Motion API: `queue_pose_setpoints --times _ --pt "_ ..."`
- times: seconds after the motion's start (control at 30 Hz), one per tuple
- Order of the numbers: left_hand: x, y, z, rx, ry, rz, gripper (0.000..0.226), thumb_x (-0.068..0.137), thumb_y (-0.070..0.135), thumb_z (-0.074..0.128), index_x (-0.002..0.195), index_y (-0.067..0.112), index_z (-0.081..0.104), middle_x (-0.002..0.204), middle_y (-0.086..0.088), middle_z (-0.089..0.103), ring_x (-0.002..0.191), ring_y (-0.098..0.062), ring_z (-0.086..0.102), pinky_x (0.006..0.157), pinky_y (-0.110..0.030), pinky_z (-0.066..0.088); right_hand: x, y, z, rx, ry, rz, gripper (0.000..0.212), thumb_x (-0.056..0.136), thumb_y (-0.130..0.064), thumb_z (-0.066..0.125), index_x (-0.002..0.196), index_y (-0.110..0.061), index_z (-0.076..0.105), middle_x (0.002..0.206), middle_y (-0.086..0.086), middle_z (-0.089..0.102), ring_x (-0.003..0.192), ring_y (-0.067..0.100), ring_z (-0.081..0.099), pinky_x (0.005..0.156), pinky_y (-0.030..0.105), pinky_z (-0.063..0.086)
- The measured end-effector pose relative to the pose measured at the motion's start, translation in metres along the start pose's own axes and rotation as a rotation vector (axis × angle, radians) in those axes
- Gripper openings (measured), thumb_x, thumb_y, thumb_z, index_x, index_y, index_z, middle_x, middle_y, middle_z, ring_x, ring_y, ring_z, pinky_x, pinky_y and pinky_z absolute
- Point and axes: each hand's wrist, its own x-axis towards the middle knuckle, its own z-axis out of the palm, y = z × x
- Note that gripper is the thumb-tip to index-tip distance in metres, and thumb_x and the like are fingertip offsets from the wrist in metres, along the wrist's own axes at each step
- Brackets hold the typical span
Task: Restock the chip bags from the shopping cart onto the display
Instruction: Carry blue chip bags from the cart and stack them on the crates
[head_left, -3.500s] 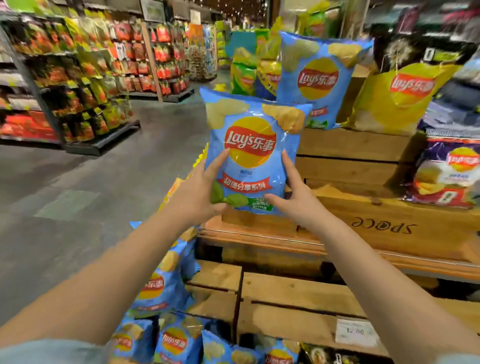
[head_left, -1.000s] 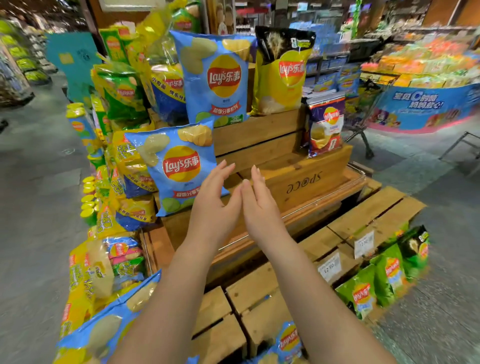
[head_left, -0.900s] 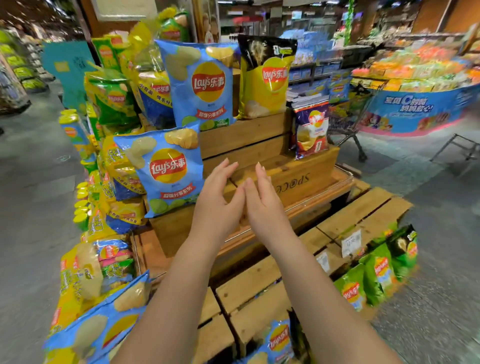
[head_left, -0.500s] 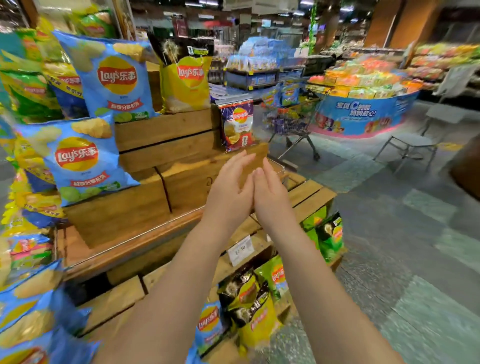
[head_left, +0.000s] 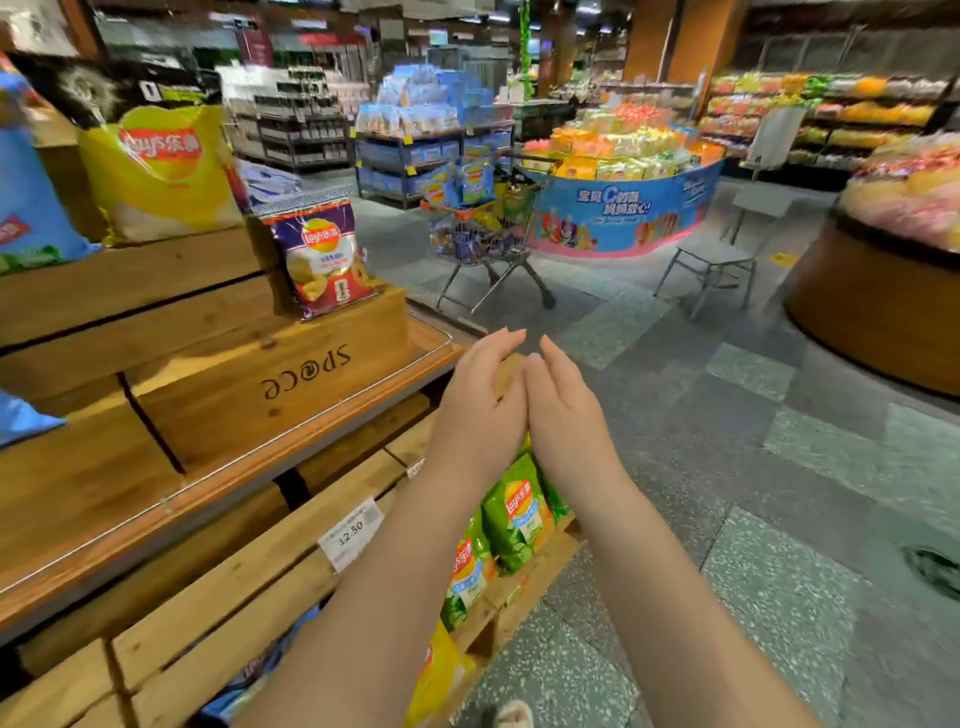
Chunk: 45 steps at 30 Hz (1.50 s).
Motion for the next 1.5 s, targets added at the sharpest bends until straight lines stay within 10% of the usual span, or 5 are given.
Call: queue_pose_setpoints --times 0.2,0.8,1.33,1.5 --pt "0.087 -0.015 0.073 -0.045 -0.045 0.014 0.038 0.097 0.023 0.049 0.135 0.027 0.046 0.136 0.014 0.042 0.129 -0.005 0.039 0.11 -0.037 0.036 0.095 0.034 -0.046 -0.04 0.094 0.022 0.048 0.102 -0.034 0.032 0.149 -0.025 0.027 0.153 -0.004 0.031 0.141 0.013 0.027 0.117 0.038 0.023" --pt "0.318 -0.045 0.358 -0.05 -0.318 0.126 0.038 0.095 0.021 0.055 0.132 0.019 0.052 0.14 0.008 0.045 0.128 -0.003 0.038 0.102 -0.012 0.027 0.347 0.143 -0.264 -0.064 0.328 0.176 0.048 0.101 -0.031 0.039 0.148 -0.028 0.029 0.152 -0.009 0.032 0.139 0.006 0.029 0.115 0.03 0.025" --pt "0.52 -0.031 0.546 0.125 -0.101 0.149 0.035 0.094 0.017 0.056 0.129 0.02 0.057 0.135 0.009 0.051 0.115 0.014 0.034 0.094 0.004 0.021 0.588 0.205 -0.434 0.012 0.149 0.034 0.042 0.1 -0.029 0.042 0.142 -0.033 0.04 0.146 -0.013 0.041 0.129 -0.002 0.038 0.096 0.017 0.029" --pt "0.592 -0.071 0.587 0.127 -0.036 0.158 0.032 0.09 0.01 0.06 0.121 0.018 0.063 0.124 0.009 0.057 0.116 -0.001 0.048 0.098 -0.01 0.034 0.676 0.236 -0.441 -0.026 0.134 0.029 0.04 0.099 -0.03 0.043 0.139 -0.032 0.045 0.143 -0.009 0.046 0.13 0.003 0.04 0.107 0.026 0.034"
